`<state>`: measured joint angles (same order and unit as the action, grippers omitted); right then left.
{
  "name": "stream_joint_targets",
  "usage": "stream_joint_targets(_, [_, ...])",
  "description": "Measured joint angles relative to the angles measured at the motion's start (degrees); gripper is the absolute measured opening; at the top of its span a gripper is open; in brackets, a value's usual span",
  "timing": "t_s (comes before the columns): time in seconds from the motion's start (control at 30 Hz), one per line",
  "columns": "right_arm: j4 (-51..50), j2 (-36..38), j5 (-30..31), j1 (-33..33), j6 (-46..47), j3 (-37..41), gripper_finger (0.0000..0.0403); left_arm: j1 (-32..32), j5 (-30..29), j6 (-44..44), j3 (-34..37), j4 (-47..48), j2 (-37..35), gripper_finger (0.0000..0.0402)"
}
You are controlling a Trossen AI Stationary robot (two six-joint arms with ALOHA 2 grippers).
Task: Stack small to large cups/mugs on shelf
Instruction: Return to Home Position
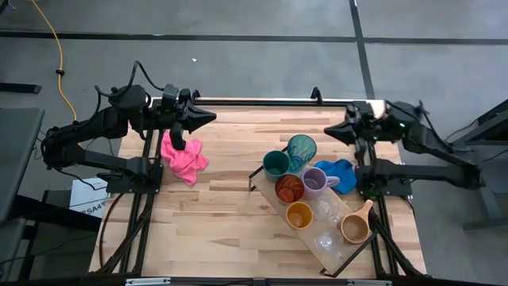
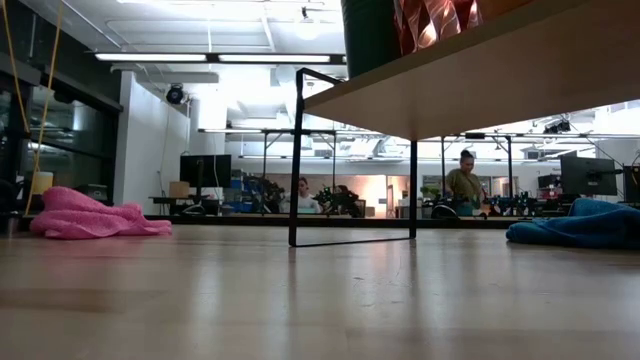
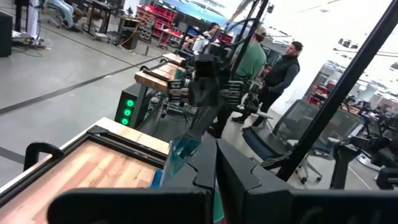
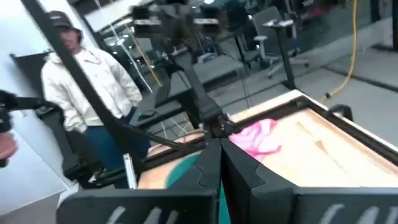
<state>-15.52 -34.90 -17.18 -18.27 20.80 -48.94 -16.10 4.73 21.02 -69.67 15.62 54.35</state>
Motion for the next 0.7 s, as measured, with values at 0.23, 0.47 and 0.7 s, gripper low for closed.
stream_joint_targets(0.23, [1.4, 0.27, -5.71, -7.59, -1.61, -2.19, 0.0, 0.0, 0.2, -1.53, 0.0, 0.0, 0.0, 0.0])
stream_joint_targets(0.47, [-4.16, 3.62, 0.67, -7.6, -1.12, -3.37, 0.0, 0.0, 0.37, -2.34, -0.01, 0.16, 0.02, 0.0])
stream_joint_targets(0.7, [-1.45, 6.05, 7.52, -3.78, 1.99, 0.86, 0.0, 0.02, 0.2, -2.39, -0.02, 2.75, 0.07, 0.0])
